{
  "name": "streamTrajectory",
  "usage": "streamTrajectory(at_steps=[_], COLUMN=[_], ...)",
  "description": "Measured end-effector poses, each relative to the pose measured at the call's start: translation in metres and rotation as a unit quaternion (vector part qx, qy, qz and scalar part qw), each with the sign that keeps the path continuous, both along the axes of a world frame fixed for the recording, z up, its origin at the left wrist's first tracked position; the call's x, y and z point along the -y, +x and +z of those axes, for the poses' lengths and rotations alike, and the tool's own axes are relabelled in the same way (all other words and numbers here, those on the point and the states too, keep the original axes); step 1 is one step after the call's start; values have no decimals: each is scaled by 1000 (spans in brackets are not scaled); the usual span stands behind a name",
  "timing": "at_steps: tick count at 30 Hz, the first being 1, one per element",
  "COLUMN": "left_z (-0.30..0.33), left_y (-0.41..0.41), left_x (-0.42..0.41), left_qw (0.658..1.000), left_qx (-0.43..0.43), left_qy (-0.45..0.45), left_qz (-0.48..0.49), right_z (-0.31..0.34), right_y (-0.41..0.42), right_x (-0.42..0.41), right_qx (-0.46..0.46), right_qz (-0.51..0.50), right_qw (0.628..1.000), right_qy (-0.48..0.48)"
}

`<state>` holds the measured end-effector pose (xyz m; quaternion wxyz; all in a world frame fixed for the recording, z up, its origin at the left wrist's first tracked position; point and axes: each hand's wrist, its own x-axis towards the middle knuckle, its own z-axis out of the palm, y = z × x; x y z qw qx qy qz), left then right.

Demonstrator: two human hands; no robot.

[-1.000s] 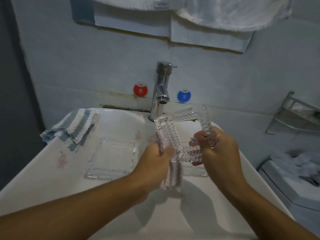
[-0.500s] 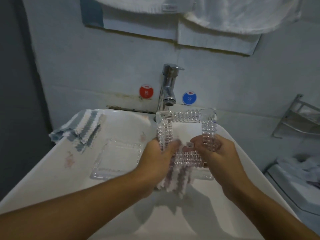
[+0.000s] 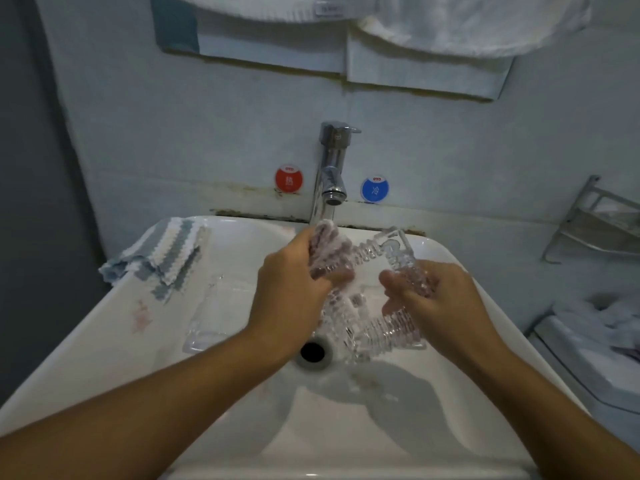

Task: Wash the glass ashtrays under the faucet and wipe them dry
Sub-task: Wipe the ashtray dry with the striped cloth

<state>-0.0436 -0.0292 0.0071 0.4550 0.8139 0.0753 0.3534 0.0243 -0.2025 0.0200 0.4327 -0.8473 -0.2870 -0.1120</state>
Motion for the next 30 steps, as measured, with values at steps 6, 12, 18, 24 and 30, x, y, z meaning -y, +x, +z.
streamTrajectory(at_steps=[6,12,18,24,30], left_z=[0,-4,-7,2,-12], left_y=[-1,-2,-7,-7,-6], left_x=[22,34,28,34,25], left_qw=[931,940,943,952,926], left_qx=[-148,-142,-218,-108,-258], left_qy=[-318,-302,-237,-283,-244], left_qz=[-102,-74,-86,-52,-129], right_z=[-9,-12,-10,-11,-11], right_y=[-4,-1,-2,1,0], right_x=[-6,-6,-5,-8,-7], right_qx=[144,124,131,99,57], right_qz=[-113,-134,-145,-140,-113], right_qw=[981,982,979,984,988], right_qy=[56,48,56,54,90])
